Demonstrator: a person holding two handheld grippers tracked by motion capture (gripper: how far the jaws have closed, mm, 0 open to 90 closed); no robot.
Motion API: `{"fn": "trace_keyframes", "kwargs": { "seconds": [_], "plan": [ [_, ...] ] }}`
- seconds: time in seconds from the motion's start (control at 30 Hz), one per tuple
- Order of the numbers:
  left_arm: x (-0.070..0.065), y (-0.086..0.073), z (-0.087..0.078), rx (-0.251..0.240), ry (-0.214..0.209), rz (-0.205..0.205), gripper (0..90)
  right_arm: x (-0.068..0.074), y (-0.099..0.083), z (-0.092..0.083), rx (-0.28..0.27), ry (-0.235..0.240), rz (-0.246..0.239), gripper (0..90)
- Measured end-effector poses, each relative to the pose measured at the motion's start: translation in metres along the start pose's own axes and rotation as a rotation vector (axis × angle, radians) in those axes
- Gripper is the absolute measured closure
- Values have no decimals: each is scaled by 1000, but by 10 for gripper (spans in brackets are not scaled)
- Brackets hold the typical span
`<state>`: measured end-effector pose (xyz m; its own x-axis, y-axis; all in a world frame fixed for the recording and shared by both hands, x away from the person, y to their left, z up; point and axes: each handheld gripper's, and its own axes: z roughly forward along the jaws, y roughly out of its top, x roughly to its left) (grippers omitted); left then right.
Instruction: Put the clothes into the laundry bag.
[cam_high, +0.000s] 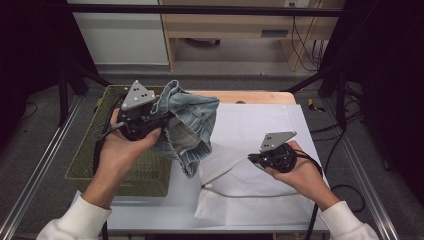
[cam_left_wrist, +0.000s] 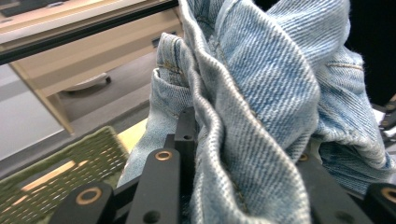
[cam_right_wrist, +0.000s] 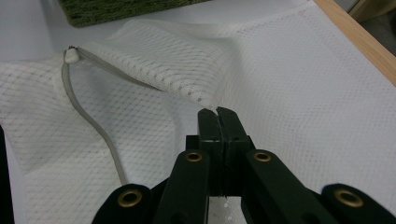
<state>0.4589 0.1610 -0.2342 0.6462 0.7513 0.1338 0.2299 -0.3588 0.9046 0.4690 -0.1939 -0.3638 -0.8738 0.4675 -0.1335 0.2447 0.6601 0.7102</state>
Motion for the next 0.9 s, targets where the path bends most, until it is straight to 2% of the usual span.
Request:
{"fn": "trace_keyframes", "kwargs": {
  "seconds": [0.17, 0.2, 0.4, 0.5, 0.63, 0.9],
  "plan": [
    [-19, 4, -1, -18, -48, 20, 698, -4, 2, -1, 9, 8, 12, 900],
    [-23, 5, -1, -24, -51, 37, 698, -5, 2, -1, 8, 12, 14, 900],
    [-47, 3, 2, -12, -120, 59, 698, -9, 2, 0, 11, 29, 38, 900],
    [-55, 1, 5, -5, -140, 72, 698, -11, 2, 1, 16, 29, 46, 900],
    [-62, 0, 6, -11, -167, 67, 698, -15, 3, 1, 20, 28, 50, 900],
    [-81, 0, 0, -30, -222, 91, 697, -21, 5, 1, 21, 33, 69, 900]
  ]
}}
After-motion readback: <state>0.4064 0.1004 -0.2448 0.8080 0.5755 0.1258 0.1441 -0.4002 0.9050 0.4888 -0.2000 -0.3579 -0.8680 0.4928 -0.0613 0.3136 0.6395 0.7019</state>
